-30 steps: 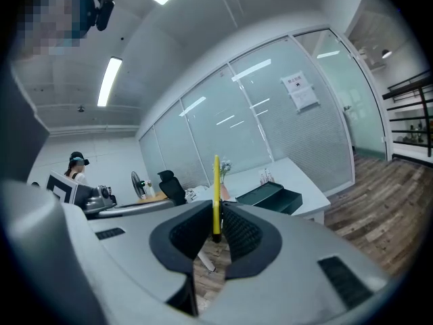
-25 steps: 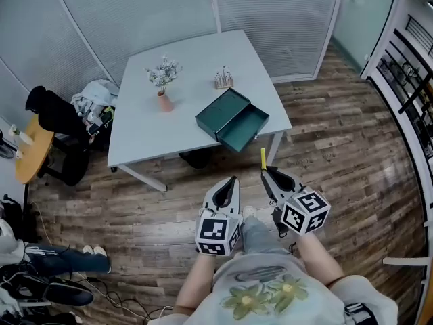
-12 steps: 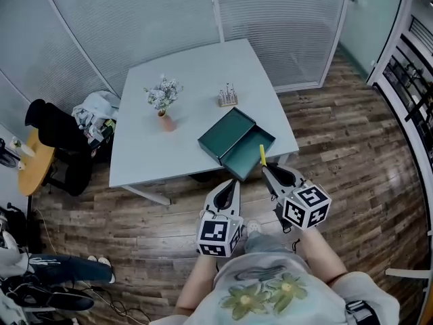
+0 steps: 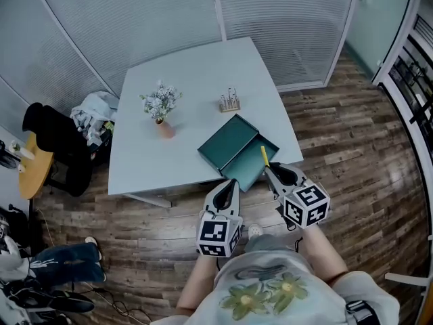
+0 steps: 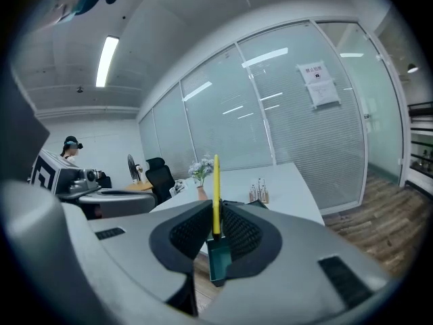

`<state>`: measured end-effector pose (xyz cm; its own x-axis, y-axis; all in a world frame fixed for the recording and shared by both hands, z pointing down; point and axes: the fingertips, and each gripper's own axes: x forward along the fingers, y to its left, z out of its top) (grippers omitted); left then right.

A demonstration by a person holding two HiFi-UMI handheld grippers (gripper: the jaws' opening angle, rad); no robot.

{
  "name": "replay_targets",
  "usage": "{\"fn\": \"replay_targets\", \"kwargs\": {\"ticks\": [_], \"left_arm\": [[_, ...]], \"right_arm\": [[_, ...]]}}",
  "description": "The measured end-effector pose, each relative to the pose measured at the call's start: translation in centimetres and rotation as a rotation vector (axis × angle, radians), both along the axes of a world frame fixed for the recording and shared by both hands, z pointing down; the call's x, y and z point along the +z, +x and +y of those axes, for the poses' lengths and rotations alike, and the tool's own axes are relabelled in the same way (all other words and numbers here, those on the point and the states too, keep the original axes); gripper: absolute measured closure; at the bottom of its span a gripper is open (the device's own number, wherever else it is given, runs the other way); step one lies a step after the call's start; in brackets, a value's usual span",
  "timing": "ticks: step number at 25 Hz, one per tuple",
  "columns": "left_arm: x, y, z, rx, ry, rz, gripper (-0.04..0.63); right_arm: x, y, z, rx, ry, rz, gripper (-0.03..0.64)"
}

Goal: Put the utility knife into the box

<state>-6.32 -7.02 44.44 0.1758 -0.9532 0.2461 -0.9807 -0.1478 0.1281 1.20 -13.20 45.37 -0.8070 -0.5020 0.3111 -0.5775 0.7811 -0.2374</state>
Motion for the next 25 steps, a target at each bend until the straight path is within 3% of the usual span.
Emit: {"fn": "replay_targets", "kwargs": {"ticks": [12,25], "left_arm": [[0.8,-1.7,-5.5,-0.036,-0.008,-0.004,0.594],[2.2,-2.6,-8.1,-0.100,-0.031,-0.006,0.594]], "right_arm": [[3.4,-1.1,-5.4,-0.045,0.007,0.104,0.565],[6.7,-2.1,-7.4,-0.149,-0.001,0.197,0.565]]}}
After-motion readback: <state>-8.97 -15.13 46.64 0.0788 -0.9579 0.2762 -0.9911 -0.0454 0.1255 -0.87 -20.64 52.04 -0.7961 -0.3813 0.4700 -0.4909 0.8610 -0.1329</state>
